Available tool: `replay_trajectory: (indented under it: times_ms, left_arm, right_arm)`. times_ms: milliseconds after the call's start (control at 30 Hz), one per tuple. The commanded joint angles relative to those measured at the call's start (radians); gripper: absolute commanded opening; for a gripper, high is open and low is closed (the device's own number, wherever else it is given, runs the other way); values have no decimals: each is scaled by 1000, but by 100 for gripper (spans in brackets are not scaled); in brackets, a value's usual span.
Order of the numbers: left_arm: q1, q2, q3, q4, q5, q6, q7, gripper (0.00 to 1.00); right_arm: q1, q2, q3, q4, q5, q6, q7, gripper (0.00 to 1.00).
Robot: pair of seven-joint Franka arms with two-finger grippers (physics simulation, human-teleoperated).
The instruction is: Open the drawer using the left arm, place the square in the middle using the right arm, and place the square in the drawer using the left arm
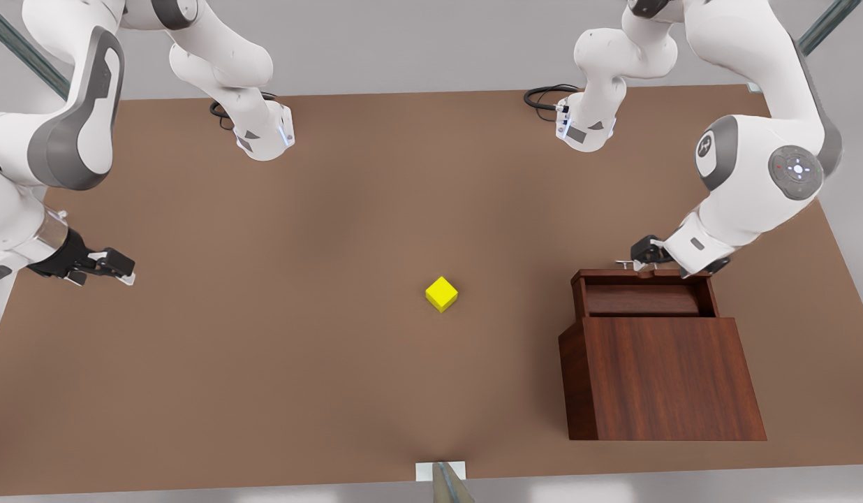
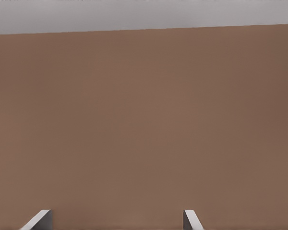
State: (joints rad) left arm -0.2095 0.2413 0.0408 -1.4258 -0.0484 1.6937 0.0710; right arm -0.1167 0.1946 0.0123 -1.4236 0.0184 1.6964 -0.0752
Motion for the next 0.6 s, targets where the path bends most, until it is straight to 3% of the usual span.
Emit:
replay_trajectory:
  times_ms: [0, 167, 233, 433, 567]
  left_arm:
    - [-2, 1, -2, 4, 36, -5, -3, 100]
    - [-344, 213, -4, 133, 24, 7, -258, 100]
    - [-361, 316, -64, 214, 30, 44, -205, 100]
    - [-465, 444, -65, 202, 160, 253, -77, 100]
    - [-485, 500, -65, 200, 162, 261, -65, 100]
  right_arm:
    - [0, 3, 0, 0, 0, 5, 0, 100]
    - [-1, 3, 0, 0, 0, 3, 0, 100]
    - [-3, 3, 0, 0, 0, 3, 0, 100]
    - [0, 5, 0, 0, 0, 9, 0, 100]
    - [-1, 5, 0, 0, 2, 20, 0, 100]
